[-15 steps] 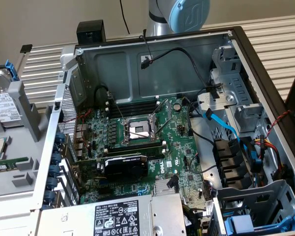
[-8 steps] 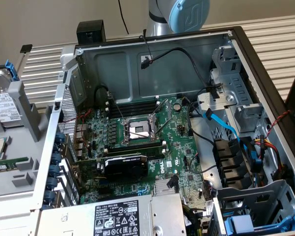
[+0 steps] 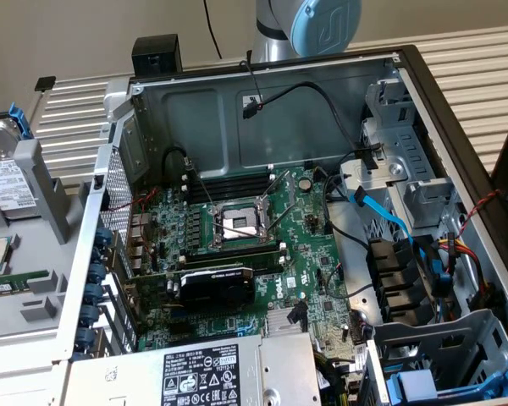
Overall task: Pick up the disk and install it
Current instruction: 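Pick up the disk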
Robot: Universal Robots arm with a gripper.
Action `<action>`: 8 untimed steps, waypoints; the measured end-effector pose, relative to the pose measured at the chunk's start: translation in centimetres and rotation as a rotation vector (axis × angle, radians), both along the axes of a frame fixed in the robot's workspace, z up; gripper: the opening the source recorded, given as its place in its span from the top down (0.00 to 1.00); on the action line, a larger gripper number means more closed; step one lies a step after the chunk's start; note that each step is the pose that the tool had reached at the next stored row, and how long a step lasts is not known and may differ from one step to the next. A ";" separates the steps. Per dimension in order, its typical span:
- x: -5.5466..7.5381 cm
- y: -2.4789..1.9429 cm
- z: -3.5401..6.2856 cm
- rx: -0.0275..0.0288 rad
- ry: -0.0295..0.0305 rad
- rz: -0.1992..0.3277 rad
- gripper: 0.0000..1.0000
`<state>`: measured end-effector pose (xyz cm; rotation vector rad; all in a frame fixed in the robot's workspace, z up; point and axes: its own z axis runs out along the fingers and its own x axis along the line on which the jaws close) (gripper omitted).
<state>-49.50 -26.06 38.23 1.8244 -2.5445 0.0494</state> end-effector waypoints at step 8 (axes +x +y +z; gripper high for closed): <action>0.0 0.00 -0.12 0.0000 0.0002 0.146 0.89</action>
